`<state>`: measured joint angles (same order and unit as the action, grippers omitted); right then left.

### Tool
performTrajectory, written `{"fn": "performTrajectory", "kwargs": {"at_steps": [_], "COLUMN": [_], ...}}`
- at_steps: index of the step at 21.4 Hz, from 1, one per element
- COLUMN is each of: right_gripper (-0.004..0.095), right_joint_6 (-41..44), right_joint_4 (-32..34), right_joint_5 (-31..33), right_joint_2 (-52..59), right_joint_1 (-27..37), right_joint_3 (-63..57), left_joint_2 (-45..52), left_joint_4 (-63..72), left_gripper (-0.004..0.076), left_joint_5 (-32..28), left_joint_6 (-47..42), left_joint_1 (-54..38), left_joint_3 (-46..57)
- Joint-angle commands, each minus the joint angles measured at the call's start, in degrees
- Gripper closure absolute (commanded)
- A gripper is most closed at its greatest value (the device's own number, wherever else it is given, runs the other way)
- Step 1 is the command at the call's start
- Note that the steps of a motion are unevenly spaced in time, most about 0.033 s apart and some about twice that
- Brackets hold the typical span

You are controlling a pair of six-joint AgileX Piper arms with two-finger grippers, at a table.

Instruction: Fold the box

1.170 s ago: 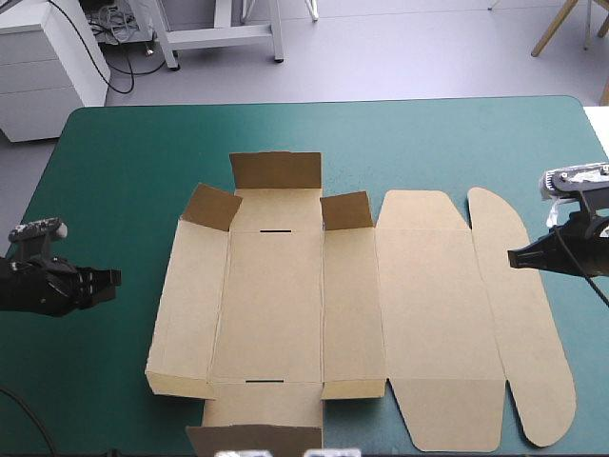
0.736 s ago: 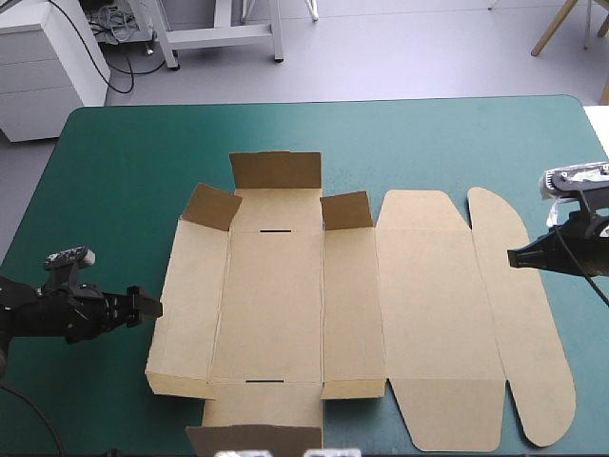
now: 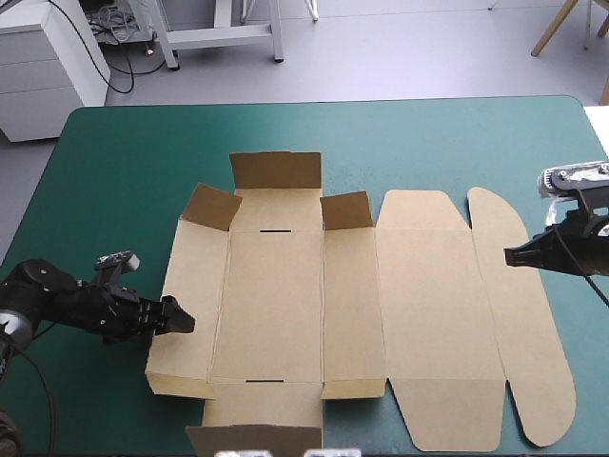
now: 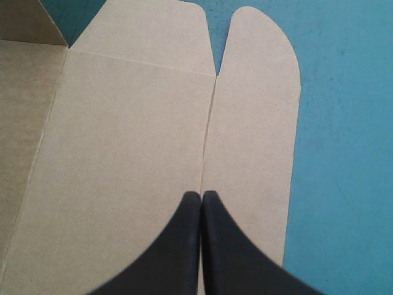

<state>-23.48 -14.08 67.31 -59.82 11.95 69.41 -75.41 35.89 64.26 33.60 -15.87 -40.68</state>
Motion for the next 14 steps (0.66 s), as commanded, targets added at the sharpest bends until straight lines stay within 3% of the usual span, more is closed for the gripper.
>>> {"fn": "performTrajectory", "kwargs": {"at_steps": [1,6,8,9,11,14], "right_gripper": [0.0928,0.0928,0.0928,0.0927,0.0928,0.0928], "right_joint_6": [-0.67,-0.67,-0.67,-0.67,-0.67,-0.67], "right_joint_4": [-1.44,-1.57,-1.57,-1.57,-1.46,-1.46], "right_joint_5": [-2.71,-2.71,-2.51,-2.51,-2.51,-2.74], "right_joint_2": [0.52,0.52,0.52,0.52,0.52,0.52], "right_joint_1": [0.48,0.48,0.48,0.48,0.48,0.48], "right_joint_3": [1.44,1.44,1.44,1.44,1.44,1.44], "left_joint_2": [-1.22,-2.48,-2.48,-2.48,-2.48,-2.48], "left_joint_4": [4.69,4.86,5.01,4.61,4.34,4.11], "left_gripper": [0.0018,0.0018,0.0069,0.0136,0.0349,0.0562], "left_joint_5": [0.71,-4.36,-6.23,-6.23,-5.98,-5.56], "left_joint_6": [-0.12,-2.37,-3.84,-4.31,-5.22,-5.22], "left_joint_1": [2.64,10.53,10.55,10.44,10.44,10.44], "left_joint_3": [-1.07,-1.07,-1.07,-1.07,-1.07,-1.07]}}
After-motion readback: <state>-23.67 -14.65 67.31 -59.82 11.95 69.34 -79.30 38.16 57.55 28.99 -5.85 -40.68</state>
